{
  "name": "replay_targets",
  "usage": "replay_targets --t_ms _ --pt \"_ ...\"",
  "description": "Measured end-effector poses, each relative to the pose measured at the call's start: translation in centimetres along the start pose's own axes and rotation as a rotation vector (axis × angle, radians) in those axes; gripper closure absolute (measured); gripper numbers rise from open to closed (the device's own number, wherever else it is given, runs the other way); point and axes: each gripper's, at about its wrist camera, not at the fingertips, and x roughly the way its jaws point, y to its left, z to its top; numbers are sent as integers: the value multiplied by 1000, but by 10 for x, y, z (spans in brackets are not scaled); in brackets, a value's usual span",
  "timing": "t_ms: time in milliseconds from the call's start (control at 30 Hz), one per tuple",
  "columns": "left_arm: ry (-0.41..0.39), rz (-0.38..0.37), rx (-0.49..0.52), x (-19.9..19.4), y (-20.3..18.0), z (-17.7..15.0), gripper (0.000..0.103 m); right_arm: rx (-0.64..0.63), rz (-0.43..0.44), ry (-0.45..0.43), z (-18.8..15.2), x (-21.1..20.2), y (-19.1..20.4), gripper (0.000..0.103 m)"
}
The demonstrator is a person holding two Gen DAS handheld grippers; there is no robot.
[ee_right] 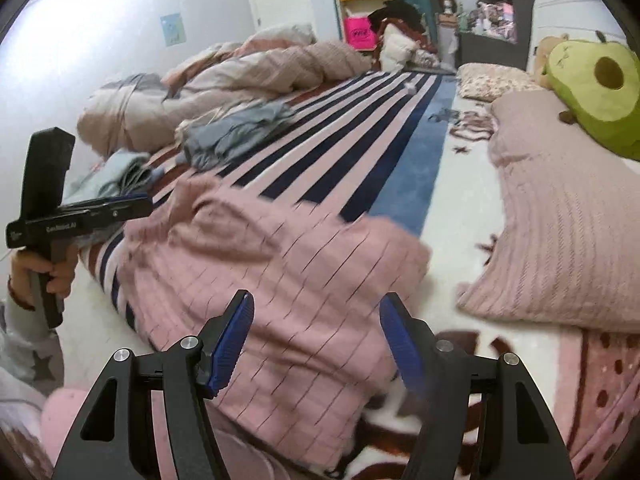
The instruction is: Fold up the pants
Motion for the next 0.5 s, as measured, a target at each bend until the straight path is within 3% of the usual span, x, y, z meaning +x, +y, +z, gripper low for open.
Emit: replay_targets --t_ms 100,233,300,500 --pt "15 5 0 23 -4 17 49 12 -36 -17 10 1 -7 41" --pt "63 -55 -19 56 -4 28 50 36 -33 -13 16 9 -14 41" --pt "86 -74 -22 67 -4 27 83 37 -29 -6 15 14 -16 41" --pt "12 -41 -38 50 4 23 88 55 -24 21 8 26 -23 41"
